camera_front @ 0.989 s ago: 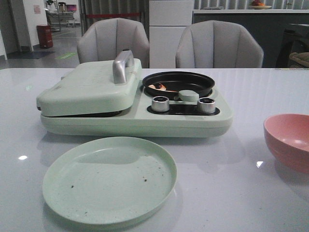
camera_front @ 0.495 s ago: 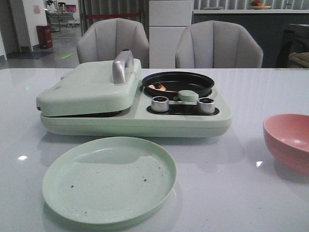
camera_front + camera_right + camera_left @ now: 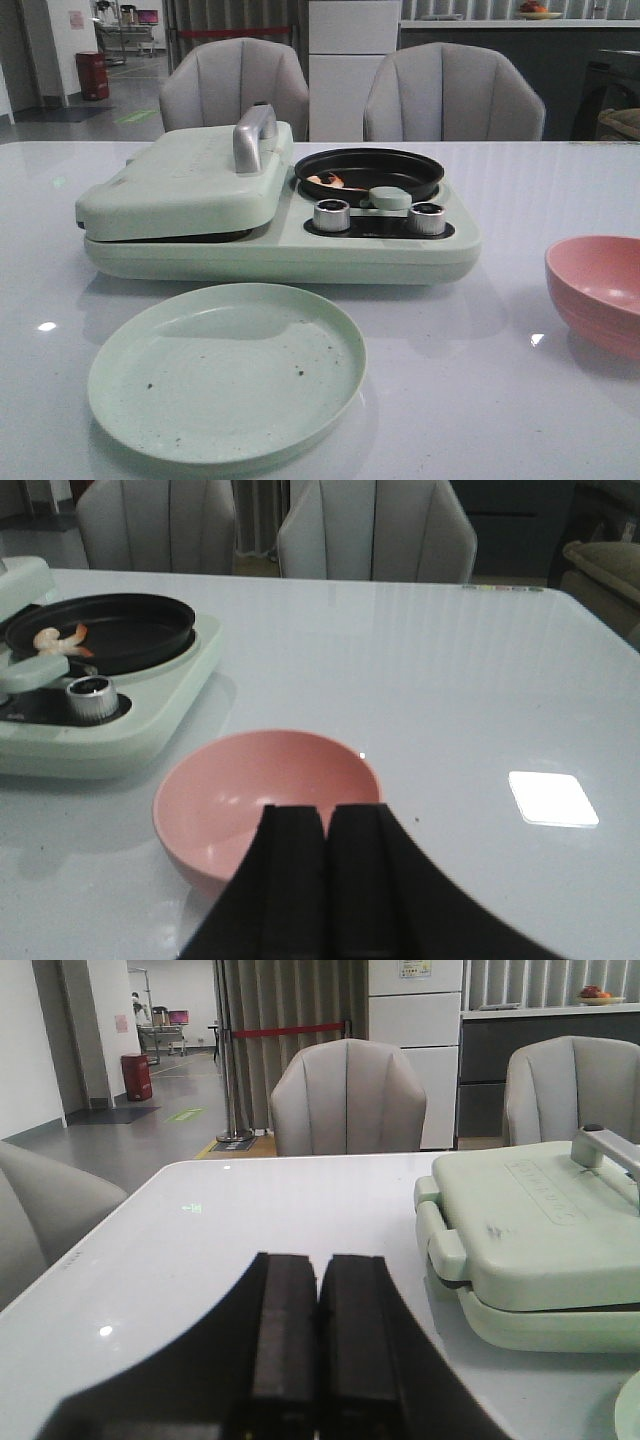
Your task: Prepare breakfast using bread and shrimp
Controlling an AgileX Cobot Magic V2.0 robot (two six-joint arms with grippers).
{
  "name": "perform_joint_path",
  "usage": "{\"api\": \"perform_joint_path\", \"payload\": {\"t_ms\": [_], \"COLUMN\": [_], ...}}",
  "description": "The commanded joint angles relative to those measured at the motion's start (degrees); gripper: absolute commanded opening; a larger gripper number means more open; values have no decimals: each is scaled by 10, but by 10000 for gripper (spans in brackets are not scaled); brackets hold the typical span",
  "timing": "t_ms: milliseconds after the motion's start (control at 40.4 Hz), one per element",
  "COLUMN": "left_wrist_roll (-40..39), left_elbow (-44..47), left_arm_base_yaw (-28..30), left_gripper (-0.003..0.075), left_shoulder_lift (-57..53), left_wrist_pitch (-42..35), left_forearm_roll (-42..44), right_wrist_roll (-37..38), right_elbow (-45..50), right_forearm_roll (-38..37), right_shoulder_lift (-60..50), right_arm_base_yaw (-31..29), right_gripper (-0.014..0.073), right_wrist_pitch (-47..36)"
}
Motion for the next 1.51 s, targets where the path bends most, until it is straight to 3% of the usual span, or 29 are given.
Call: {"api": "perform_joint_path", "payload": {"t_ms": [0, 1484], "left_wrist_roll": [1, 1], "left_elbow": [4, 4], "left_arm_base_yaw": [-1, -1], "left_gripper": [101, 101], "left_shoulder_lift": [-12, -12], "left_wrist_pitch": [-52, -52], "left_forearm_roll": [0, 0], "right_wrist_roll": [-3, -3], "right_elbow": [-10, -10], "right_forearm_roll": [10, 10], "right_shoulder_lift": [-13, -13], "right_arm_base_yaw": [-4, 17], "right_gripper": [46, 46], "right_wrist_pitch": [-81, -95]}}
